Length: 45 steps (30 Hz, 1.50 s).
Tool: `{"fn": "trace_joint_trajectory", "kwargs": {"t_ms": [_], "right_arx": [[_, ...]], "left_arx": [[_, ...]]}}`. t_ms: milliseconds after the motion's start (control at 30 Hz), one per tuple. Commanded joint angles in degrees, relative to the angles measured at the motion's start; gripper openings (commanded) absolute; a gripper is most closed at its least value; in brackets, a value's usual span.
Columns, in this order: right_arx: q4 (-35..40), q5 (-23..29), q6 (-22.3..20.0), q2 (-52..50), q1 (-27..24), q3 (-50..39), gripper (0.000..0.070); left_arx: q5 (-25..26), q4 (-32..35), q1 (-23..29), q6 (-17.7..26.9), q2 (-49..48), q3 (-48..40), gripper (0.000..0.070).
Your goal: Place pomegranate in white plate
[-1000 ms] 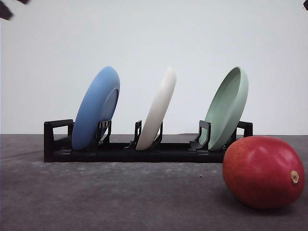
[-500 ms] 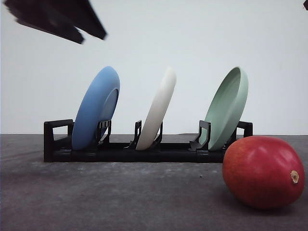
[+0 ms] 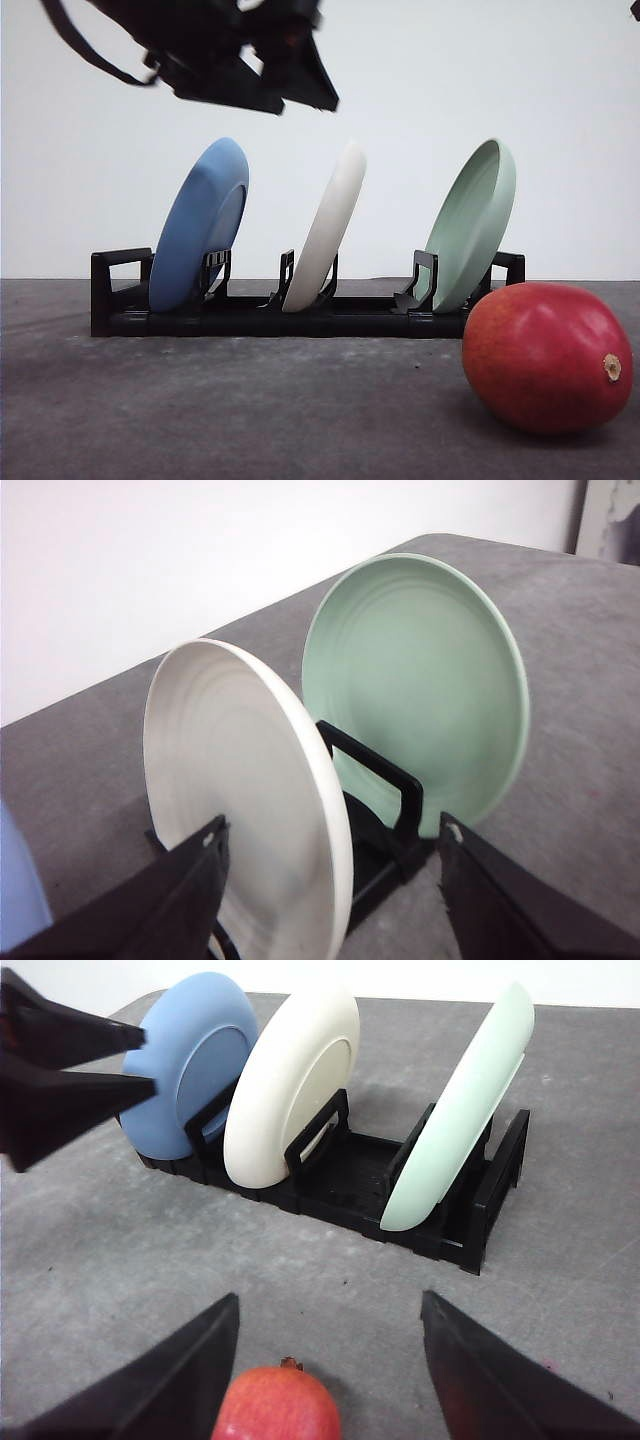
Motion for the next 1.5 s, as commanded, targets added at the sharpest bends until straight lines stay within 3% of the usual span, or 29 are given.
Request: {"fn": "trace_joint_trajectory", "kwargs": {"t_ms": [0,467,967,1000,1200,1267,1467], "right_arx": [[0.6,-0.1,-0.2,0.2,0.2,1.0,0.0365],[0.7,0.4,-0.7,0.2,0.2,1.0,0.0364],[2.3,0.3,-0.6,0.2,0.2,1.0,0.0364],[2.3,0.3,-0.6,0.2,0.2,1.0,0.0364],[2.3,0.3,-0.6,0.2,0.2,1.0,0.0364],[2.3,0.3,-0.6,0.2,0.2,1.0,0.0364],[2.3,0.3,-0.6,0.2,0.2,1.0,0.0364]], "left_arx": [[-0.7,0.8,-0.7,-1.9,2.7,2.0,0.0393],[-3.0,-2.2,-0.8,-4.8,16.4,11.0,0.0387],[-4.8,-1.8,-0.4,-4.8,21.2,12.5,0.0378],[-4.8,-1.8,-0.4,-4.8,21.2,12.5,0.0365],[-4.8,-1.8,-0.6,-4.8,21.2,12.5,0.0086],[-4.8,-1.8,-0.7,-5.0,21.1,12.5,0.003],[-4.8,-2.0,-0.8,-9.0,20.5,12.5,0.001]]}}
